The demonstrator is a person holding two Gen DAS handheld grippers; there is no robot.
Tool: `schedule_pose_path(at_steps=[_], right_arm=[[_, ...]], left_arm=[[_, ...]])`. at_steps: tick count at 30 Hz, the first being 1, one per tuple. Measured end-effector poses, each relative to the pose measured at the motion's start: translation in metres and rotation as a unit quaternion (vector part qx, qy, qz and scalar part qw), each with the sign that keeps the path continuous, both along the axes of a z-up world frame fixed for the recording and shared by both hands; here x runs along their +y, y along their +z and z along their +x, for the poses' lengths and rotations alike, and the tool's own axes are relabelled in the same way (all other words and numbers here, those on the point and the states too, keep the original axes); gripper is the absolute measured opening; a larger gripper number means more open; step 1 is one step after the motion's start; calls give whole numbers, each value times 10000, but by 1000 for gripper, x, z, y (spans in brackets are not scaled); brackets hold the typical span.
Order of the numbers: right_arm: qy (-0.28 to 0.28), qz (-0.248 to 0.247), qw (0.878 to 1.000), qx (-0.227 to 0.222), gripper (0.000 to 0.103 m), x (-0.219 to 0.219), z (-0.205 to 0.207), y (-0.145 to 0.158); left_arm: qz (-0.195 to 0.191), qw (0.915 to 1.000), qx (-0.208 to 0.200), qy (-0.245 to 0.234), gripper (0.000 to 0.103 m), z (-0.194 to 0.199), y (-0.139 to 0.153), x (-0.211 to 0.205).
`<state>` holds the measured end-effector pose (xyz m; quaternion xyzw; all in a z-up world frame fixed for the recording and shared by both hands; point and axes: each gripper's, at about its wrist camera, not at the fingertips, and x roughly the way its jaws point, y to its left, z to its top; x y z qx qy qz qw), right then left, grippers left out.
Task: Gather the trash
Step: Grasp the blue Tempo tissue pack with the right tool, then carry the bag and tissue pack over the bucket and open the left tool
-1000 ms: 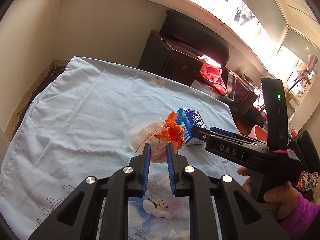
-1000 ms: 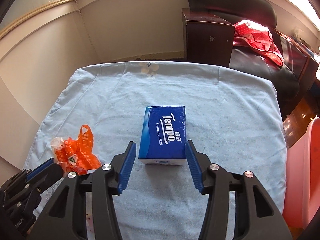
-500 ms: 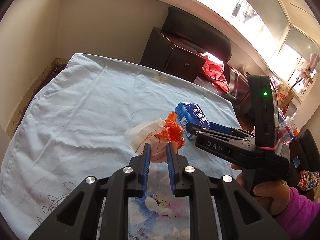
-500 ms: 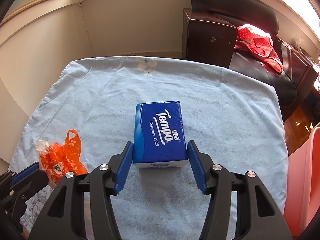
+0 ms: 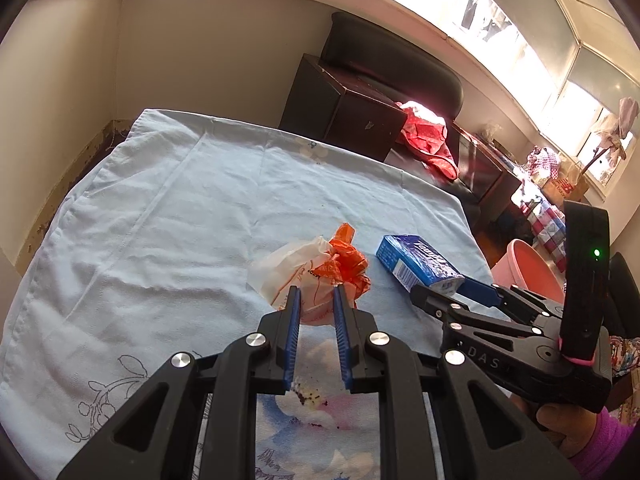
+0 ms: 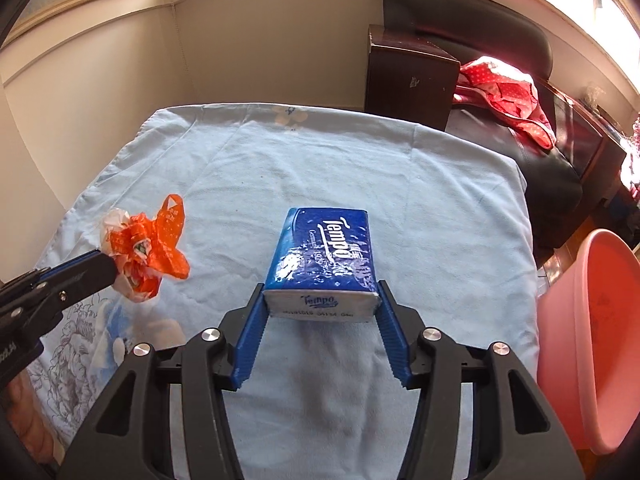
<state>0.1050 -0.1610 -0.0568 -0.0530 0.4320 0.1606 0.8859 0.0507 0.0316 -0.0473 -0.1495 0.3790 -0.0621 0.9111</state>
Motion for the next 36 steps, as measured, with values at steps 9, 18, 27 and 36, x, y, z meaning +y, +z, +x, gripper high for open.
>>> schedule_pose_path(at_steps=[9, 18, 27, 36], right_arm=[[-398, 71, 9991, -109, 54, -39, -35, 2], [-676, 213, 9975, -7, 54, -65, -61, -5], [-741, 320, 9967, 11, 54, -73, -74, -9], [-752, 535, 9957, -4, 54, -79, -89, -8]], left_arm=[[126, 9998, -42, -173, 16, -3, 2, -27], [308, 9987, 38, -415, 16, -18, -1, -52], [342, 9982, 49, -486, 16, -31, 0, -59], [390, 9978, -8, -535, 16, -45, 7, -64]])
